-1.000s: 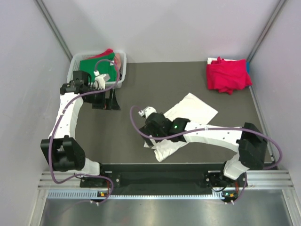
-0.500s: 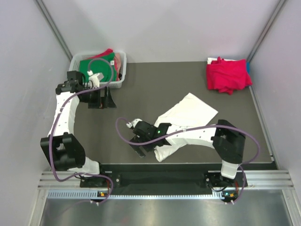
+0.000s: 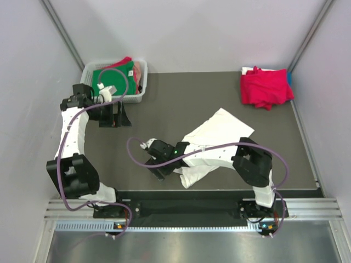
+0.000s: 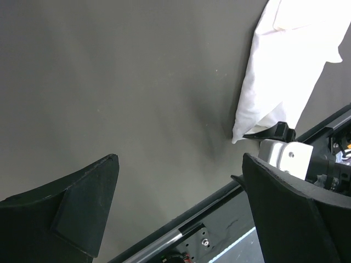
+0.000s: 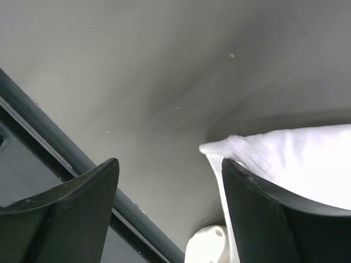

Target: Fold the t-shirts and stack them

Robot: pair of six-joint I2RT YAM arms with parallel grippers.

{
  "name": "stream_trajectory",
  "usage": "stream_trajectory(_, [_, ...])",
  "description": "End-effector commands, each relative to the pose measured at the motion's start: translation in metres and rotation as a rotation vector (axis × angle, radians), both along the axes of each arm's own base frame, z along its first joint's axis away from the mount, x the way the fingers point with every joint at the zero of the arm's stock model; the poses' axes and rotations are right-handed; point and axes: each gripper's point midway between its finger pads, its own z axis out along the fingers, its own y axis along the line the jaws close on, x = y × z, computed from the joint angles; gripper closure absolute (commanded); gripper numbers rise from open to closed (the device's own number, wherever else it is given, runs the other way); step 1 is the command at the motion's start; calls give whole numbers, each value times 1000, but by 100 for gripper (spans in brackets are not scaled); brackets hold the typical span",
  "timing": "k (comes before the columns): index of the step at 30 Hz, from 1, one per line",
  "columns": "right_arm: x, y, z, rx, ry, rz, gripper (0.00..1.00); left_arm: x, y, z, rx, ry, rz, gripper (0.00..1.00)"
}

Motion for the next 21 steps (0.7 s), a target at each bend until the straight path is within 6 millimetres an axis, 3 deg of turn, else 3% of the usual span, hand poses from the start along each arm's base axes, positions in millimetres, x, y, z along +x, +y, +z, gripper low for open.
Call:
stream_trajectory(1, [22, 13, 13, 38, -71, -21, 26, -7, -1, 18, 9, -76, -34, 2])
stream_trajectory(6, [35, -2, 9, -11, -125, -59, 33, -10, 0, 21, 13, -84, -39, 2])
stream_trajectory(15, [49, -27, -32, -92, -135, -117, 43, -15, -3, 34, 4, -107, -56, 2])
stream_trajectory(18, [52, -31, -38, -94, -130, -132, 50, -17, -2, 33, 16, -108, -60, 2])
stream_trajectory(21, [54, -32, -39, -92, -132, -138, 62, -19, -1, 31, 15, -100, -59, 2])
